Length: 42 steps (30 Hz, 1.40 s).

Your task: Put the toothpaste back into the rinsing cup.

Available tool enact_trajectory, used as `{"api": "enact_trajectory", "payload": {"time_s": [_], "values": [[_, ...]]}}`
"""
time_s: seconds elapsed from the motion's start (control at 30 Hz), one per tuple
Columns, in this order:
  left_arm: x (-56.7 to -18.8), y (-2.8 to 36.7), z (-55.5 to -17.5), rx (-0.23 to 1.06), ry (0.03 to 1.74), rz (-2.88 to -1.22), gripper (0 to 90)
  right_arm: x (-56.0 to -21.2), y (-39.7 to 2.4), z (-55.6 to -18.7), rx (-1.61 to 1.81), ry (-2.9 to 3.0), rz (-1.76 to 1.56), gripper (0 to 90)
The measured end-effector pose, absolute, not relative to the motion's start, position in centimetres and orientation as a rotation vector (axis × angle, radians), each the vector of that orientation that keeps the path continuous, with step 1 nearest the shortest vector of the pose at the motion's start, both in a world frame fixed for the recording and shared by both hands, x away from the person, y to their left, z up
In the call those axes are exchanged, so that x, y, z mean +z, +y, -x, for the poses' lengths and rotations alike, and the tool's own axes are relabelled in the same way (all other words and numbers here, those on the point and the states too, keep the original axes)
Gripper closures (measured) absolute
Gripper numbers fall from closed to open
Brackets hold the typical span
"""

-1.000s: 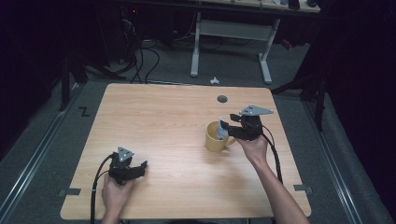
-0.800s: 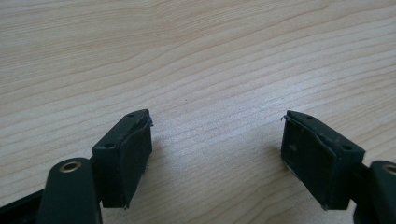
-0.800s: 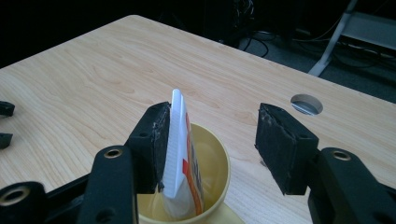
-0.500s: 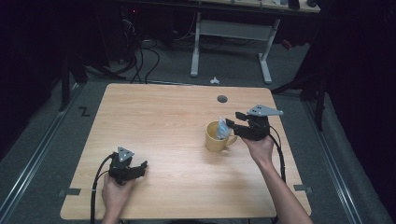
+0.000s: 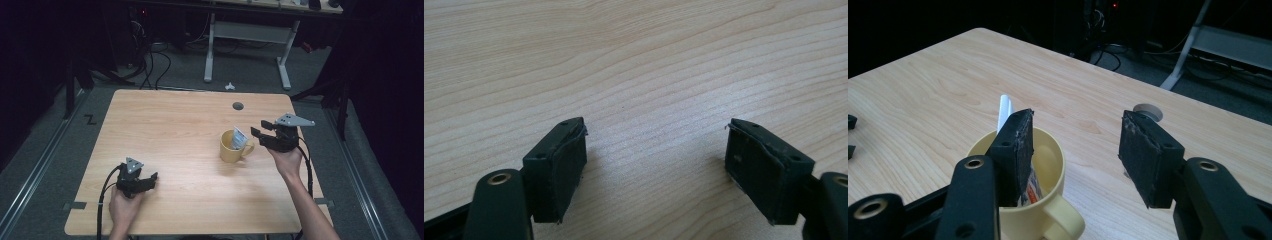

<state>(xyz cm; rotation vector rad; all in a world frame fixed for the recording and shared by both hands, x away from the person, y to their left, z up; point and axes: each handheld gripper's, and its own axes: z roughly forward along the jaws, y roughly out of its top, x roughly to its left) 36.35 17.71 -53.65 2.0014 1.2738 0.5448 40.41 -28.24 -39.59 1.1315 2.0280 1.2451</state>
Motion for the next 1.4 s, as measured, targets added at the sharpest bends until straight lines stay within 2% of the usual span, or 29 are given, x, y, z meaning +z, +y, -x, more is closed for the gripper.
{"api": "enact_trajectory", "payload": {"time_s": [0.63, 1.4], "values": [[-53.6, 17.7, -36.3, 0.545, 1.274, -2.001, 24.7, -39.4, -31.6, -39.3, 1.288, 1.946, -1.198, 50.4], [-53.6, 17.7, -36.4, 0.544, 1.273, -2.001, 24.8, -40.6, -33.6, -38.1, 1.282, 1.925, -1.244, 52.1]]}}
